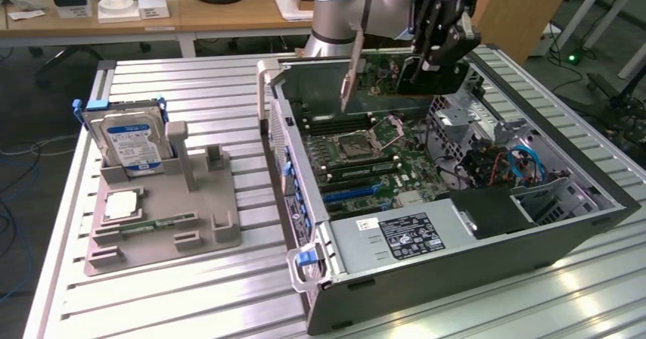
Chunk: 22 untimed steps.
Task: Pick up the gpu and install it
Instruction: 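Insert the gpu into the slot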
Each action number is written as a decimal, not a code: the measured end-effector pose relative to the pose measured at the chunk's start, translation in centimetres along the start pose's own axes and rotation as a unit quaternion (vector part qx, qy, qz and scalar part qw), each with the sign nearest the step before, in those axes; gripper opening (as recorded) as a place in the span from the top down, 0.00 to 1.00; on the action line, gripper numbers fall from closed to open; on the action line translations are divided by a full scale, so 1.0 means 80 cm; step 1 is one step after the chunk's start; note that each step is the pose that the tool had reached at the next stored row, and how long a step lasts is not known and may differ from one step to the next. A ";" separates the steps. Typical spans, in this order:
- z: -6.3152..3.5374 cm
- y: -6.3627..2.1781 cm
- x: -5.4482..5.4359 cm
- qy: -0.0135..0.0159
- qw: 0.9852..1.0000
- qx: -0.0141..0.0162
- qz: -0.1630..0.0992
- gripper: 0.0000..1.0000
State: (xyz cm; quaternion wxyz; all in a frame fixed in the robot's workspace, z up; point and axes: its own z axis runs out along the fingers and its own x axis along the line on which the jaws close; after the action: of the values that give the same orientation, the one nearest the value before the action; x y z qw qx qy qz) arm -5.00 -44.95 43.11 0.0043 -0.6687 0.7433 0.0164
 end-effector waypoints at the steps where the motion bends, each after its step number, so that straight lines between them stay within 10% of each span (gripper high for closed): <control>1: 0.000 0.000 0.000 0.000 1.000 0.000 -0.009 0.73; 5: 0.001 0.000 0.000 0.001 0.999 -0.001 -0.052 0.73; 9: 0.004 0.000 0.000 0.000 0.998 0.010 -0.058 0.73; 22: 0.009 0.000 0.000 0.000 1.000 0.011 -0.029 0.73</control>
State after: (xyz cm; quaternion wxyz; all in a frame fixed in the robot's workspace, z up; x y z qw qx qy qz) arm -5.00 -44.91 42.36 0.0120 -0.6902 0.7235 0.0079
